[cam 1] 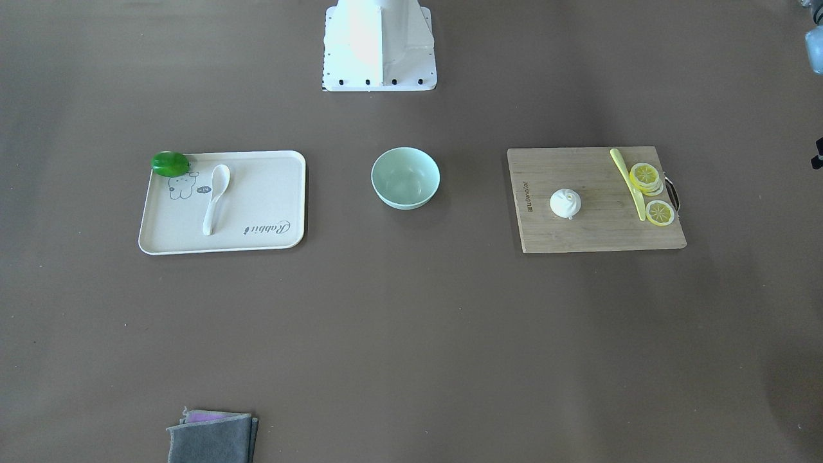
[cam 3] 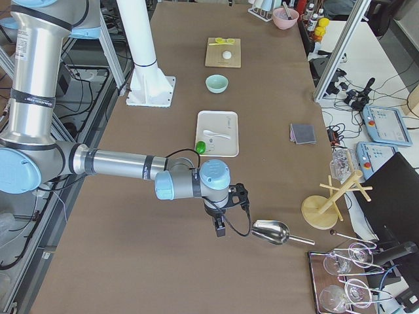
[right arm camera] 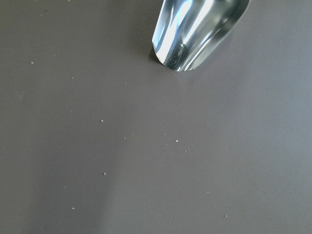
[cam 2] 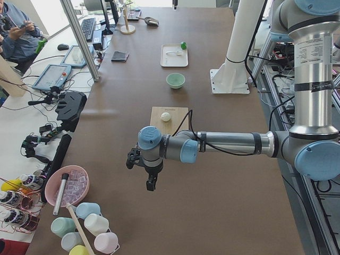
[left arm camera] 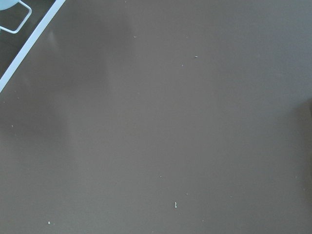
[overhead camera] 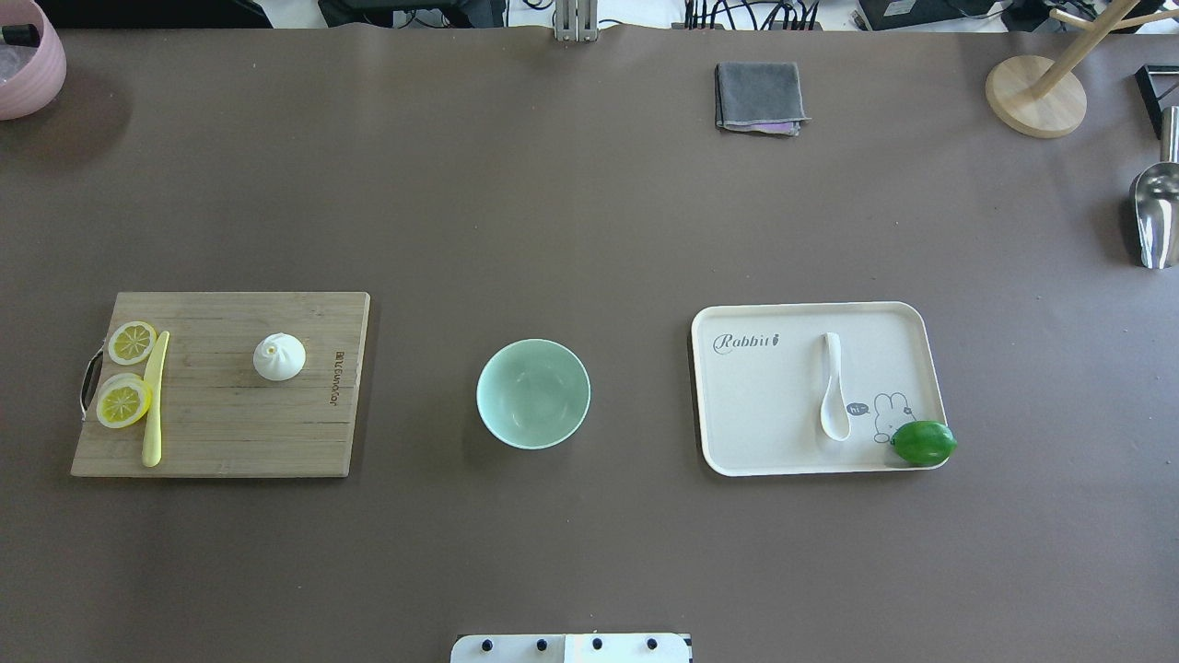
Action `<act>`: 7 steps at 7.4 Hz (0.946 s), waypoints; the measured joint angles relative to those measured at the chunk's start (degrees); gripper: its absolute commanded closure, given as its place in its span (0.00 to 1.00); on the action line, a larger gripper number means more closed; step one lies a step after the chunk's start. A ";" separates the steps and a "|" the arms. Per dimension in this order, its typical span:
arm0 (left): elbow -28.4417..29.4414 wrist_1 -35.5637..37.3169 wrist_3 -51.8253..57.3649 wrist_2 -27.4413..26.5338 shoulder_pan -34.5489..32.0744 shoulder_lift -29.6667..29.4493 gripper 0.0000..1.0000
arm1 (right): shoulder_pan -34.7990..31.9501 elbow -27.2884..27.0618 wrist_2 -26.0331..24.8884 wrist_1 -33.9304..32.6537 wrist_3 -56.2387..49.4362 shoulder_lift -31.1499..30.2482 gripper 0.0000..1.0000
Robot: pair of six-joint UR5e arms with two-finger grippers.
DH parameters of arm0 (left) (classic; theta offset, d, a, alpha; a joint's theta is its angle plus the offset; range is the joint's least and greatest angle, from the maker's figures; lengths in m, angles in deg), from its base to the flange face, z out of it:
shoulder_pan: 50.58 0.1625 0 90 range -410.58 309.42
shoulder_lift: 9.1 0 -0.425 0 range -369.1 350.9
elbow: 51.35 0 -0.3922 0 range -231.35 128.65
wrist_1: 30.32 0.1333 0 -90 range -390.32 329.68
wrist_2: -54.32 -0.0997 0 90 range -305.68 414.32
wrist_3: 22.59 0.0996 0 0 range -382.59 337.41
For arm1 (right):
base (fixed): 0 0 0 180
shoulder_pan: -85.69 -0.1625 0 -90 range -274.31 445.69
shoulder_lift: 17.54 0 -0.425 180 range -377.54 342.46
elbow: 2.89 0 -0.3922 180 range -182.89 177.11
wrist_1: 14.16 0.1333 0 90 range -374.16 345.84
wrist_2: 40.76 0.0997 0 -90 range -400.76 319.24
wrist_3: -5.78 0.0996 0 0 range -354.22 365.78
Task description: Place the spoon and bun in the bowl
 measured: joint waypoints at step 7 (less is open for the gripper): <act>-0.89 0.35 -3.74 4.77 0.01 -0.02 0.02 | 1.07 0.93 4.98 1.36 9.43 0.09 0.00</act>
